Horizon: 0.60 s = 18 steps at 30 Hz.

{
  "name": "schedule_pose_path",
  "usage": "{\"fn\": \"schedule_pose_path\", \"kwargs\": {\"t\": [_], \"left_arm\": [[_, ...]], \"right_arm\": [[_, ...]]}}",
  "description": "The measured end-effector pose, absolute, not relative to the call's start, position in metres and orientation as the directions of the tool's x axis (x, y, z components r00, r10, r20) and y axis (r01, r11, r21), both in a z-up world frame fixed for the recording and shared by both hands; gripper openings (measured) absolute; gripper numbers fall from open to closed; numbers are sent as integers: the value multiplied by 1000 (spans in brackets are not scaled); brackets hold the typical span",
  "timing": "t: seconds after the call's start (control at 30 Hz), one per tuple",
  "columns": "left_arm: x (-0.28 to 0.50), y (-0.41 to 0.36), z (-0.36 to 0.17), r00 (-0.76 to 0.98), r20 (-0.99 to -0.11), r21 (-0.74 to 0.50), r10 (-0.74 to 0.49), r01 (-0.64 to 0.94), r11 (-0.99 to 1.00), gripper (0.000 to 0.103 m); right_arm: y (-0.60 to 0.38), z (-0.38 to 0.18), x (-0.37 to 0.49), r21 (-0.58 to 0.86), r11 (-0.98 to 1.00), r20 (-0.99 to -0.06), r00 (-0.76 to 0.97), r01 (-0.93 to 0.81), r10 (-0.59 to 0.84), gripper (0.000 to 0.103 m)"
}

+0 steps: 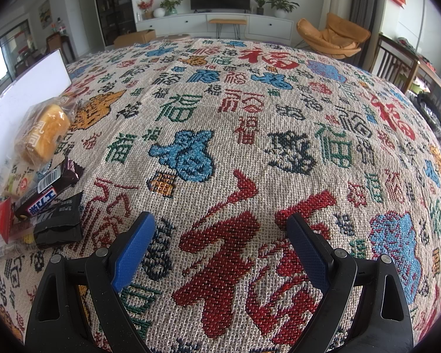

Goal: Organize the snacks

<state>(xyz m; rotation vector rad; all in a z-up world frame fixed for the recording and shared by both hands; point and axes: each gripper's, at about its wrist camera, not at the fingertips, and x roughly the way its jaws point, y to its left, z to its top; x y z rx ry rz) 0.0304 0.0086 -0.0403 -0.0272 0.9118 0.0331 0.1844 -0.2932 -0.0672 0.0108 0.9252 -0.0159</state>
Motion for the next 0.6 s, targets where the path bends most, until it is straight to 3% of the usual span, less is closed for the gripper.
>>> {"fn": "schedule_pose_path", "kwargs": {"t": [0.6], "left_arm": [[29, 9, -41, 610, -792, -8, 20, -43, 999, 103]], "right_arm": [[-294, -67, 184, 3, 1000, -799, 602, 18, -9, 93]]}}
